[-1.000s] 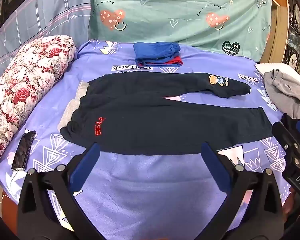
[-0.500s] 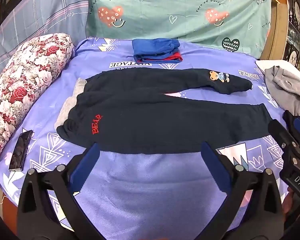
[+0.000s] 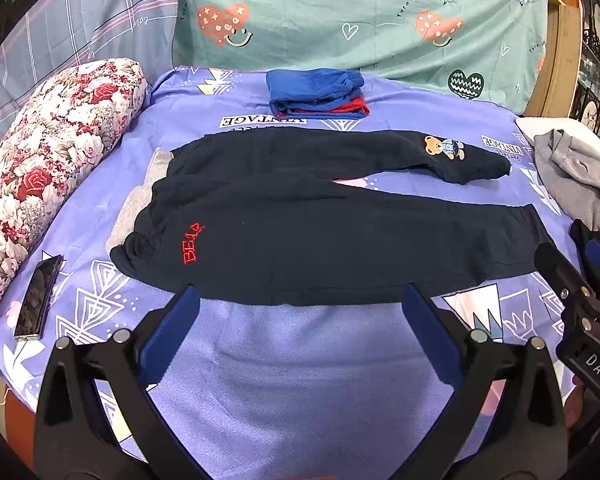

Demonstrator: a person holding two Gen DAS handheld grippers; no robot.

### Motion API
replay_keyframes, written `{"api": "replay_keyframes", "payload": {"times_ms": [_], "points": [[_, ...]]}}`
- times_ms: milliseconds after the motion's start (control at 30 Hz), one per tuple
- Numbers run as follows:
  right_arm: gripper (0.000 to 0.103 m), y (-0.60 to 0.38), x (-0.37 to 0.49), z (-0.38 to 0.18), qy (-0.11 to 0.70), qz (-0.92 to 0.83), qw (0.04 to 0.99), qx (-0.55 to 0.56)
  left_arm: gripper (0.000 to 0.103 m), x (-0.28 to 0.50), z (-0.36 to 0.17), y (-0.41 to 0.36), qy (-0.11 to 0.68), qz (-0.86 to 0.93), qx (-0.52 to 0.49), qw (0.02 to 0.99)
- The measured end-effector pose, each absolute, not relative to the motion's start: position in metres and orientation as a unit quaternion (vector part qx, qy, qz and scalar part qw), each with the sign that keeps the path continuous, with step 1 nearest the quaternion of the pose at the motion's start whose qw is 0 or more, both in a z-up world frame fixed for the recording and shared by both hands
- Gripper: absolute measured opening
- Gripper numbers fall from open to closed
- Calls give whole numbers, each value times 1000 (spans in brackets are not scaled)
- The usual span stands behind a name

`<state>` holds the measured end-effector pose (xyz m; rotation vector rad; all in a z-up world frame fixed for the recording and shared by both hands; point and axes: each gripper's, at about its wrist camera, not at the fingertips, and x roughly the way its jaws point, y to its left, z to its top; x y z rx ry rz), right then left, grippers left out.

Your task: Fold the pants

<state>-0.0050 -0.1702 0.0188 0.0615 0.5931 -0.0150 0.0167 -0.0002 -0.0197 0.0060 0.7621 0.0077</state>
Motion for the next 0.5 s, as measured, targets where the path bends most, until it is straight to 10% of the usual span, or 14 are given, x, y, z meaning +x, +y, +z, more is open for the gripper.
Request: {"api": "replay_keyframes", "payload": {"times_ms": [500], "points": [[102,-171,-5,15,295,-7,955,32,101,17,-22,2,374,5,1,928]]}}
